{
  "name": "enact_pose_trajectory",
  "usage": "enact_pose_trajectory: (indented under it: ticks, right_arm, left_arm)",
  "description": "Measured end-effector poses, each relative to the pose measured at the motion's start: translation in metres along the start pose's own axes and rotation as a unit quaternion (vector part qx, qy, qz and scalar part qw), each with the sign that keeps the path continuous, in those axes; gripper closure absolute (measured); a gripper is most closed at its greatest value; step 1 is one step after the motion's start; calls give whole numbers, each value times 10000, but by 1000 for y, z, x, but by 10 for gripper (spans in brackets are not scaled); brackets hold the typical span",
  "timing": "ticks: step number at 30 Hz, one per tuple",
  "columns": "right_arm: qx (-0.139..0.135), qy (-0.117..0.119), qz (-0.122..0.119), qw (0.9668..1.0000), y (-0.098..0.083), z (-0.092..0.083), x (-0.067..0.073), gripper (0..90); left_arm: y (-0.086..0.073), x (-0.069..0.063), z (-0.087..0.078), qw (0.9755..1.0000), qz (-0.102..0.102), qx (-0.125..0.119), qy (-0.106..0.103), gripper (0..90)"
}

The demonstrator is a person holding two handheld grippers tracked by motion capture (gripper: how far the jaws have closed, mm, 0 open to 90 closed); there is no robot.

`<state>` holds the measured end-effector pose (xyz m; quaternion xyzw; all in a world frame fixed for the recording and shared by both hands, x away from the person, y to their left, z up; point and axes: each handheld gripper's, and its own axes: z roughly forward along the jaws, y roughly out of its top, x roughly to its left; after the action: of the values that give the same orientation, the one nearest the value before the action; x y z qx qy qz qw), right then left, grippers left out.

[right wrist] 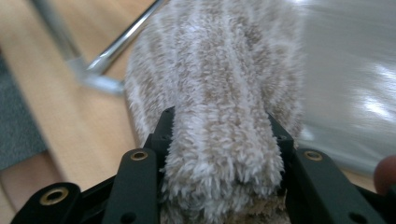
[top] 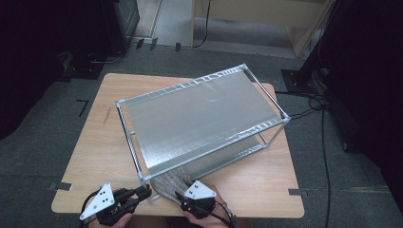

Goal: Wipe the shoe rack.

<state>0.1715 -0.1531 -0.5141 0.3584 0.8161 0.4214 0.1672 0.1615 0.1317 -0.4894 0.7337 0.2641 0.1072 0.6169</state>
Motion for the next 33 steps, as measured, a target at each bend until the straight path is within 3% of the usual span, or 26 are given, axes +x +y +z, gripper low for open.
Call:
enact_pose_trajectory:
  ticks: [5,8,10,12,14,19,21,24,29,33]
  right_arm:
    - [-27,-394,231,9990,-1,-8,-32,603]
    - [-14,-836,586,9948,-4,-15,-65,606]
    - [-28,-1186,802,9897,-9,-22,-91,607]
    - [-22,-1398,973,9854,-11,-27,-108,607]
    - [4,-1692,1208,9782,-16,-34,-133,607]
    - [88,-2186,1480,9645,-25,-45,-167,607]
    - [74,-2261,1601,9608,-30,-49,-174,608]
    - [241,-2250,1495,9625,-32,-51,-174,619]
    - [439,-2276,1505,9611,-34,-56,-168,631]
    - [614,-2129,1475,9639,-35,-64,-166,650]
  left_arm:
    - [0,-1,1,10000,11,-1,-21,792]
    - [0,-1,1,10000,12,4,-43,793]
    - [0,-1,1,10000,17,10,-56,792]
    - [0,-1,1,10000,16,10,-57,792]
    - [0,-1,1,10000,10,2,-64,793]
    - [0,-1,1,10000,21,1,-69,792]
    - [-1,-1,1,10000,20,1,-71,792]
    - [-1,0,1,10000,32,13,-70,792]
    - [0,0,-3,10000,50,28,73,793]
    - [0,5,-7,9998,-20,-2,180,792]
